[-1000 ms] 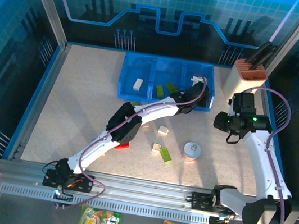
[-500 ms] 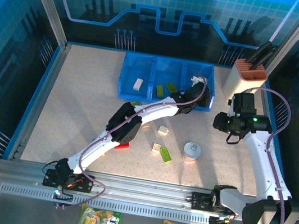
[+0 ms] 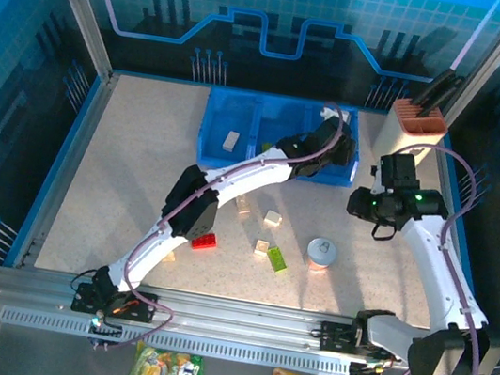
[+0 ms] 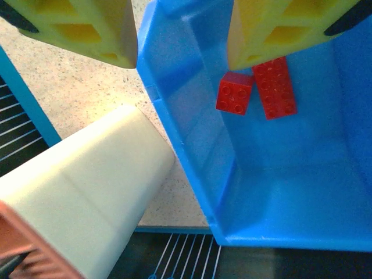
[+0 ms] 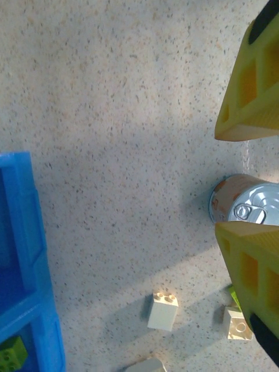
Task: Sort the legos into containers by color
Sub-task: Place the lego on the lego, then pick up the lego from the center of the table.
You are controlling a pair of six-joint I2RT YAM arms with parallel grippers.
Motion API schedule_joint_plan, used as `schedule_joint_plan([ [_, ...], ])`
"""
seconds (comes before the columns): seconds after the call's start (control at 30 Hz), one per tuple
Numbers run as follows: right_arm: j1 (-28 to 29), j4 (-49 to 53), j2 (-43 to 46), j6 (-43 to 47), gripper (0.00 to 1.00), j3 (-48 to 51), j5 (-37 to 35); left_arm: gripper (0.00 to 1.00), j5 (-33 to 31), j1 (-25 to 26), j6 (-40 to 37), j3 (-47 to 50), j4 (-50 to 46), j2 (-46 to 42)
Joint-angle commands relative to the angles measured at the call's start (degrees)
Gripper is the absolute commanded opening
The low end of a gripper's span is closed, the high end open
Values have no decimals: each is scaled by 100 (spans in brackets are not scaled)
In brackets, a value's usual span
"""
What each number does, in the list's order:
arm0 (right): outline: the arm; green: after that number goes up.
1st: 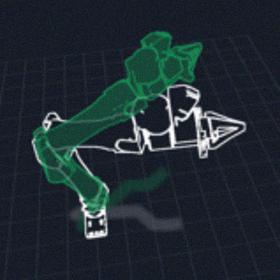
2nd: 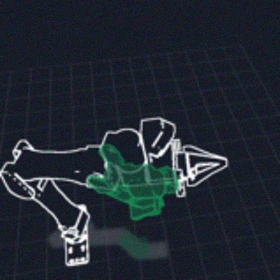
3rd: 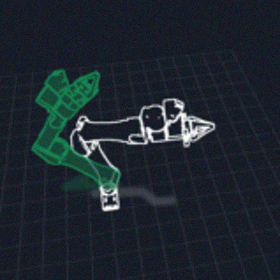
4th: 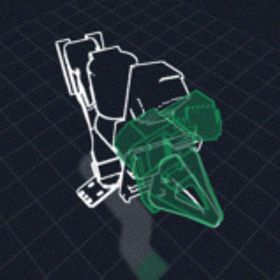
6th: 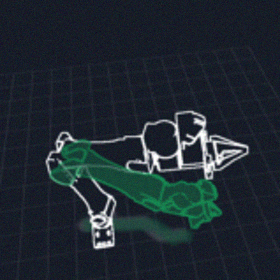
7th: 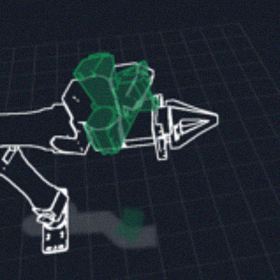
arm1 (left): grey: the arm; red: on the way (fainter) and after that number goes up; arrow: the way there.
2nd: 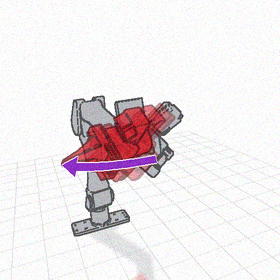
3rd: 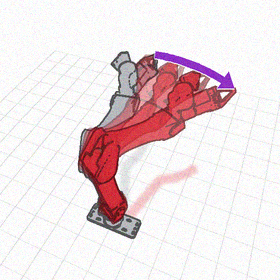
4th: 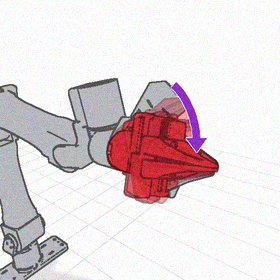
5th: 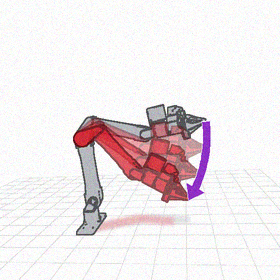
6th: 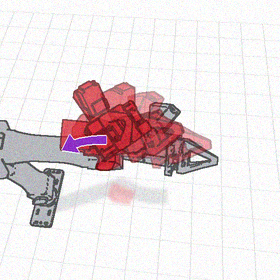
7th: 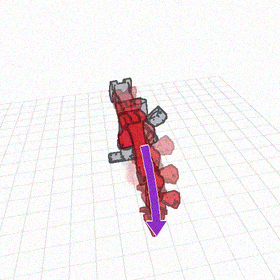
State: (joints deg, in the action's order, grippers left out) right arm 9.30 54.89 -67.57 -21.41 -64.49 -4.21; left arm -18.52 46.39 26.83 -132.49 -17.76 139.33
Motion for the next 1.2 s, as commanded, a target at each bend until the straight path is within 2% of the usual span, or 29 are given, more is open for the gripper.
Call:
schedule_joint_plan([
  [0.0, 264, -18, -123, -165, 42, -72, -112, 45, 98, 3, -62, 273, -842, -512],
  [0.13, 569, -40, -250, -312, 42, -109, -214, 45, 206, -49, -48, 692, -1336, -949],
  [0.37, 1209, -136, -584, -770, 42, -150, -388, 45, 530, -230, 56, 1995, -1823, -1864],
  [0.6, 2054, -254, -1238, -1155, 42, -383, -617, 45, 847, -593, 412, 3996, -1684, -2940],
  [0.8, 2633, -389, -1880, -1416, 42, -673, -712, 46, 742, -870, 666, 5345, -1628, -3733],
  [0.97, 2929, -471, -2379, -1515, 42, -918, -748, 49, 588, -993, 839, 5775, -1854, -4017],
  [1.17, 3076, -514, -2758, -1567, 42, -1088, -781, 53, 647, -996, 1066, 5848, -1932, -3814],
])
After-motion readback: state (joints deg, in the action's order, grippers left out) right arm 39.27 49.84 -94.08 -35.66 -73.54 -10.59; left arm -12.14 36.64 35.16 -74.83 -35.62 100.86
